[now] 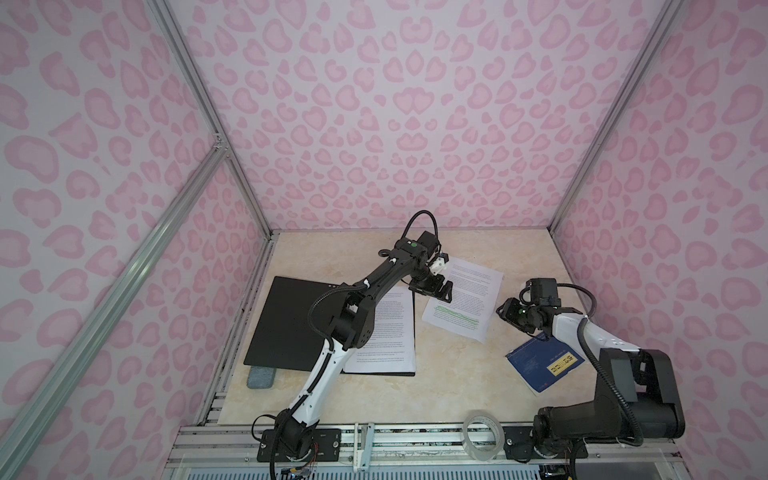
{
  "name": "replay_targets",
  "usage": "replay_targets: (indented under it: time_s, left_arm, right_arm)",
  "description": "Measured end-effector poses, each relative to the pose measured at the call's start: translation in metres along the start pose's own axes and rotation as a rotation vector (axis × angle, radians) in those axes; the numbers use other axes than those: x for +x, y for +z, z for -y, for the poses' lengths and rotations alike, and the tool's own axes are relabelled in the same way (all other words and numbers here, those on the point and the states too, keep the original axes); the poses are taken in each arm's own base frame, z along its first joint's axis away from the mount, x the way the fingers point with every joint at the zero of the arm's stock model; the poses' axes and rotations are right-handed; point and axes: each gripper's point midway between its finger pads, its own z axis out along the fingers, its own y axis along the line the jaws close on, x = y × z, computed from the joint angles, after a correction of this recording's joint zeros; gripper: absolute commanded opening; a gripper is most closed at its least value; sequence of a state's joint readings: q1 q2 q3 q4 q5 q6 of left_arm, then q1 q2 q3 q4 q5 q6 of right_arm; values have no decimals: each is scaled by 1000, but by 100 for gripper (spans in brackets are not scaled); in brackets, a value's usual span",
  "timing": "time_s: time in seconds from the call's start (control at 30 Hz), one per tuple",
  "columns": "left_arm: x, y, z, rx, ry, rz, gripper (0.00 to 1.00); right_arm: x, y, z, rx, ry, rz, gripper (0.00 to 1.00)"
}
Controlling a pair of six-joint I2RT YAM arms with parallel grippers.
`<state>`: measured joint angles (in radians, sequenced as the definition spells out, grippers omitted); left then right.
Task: Put the files into the folder
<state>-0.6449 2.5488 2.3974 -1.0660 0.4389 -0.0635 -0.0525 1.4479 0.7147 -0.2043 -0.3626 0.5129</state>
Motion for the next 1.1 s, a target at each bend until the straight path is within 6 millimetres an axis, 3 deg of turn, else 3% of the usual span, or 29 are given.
replay_targets:
  time_s: [0.4,0.77,1.1]
  left_arm:
    - [-3,4,-4,-13,-18,10,98]
    - [0,17,-7,5,-44,-8,98]
    - [4,24,7,79,-62,-29,98]
  right_arm:
    - [0,25,12,-30,63,-76,46]
    - [-16,37,6,-105,83,-78,46]
    - [-32,52,-7,-217,95,-80,46]
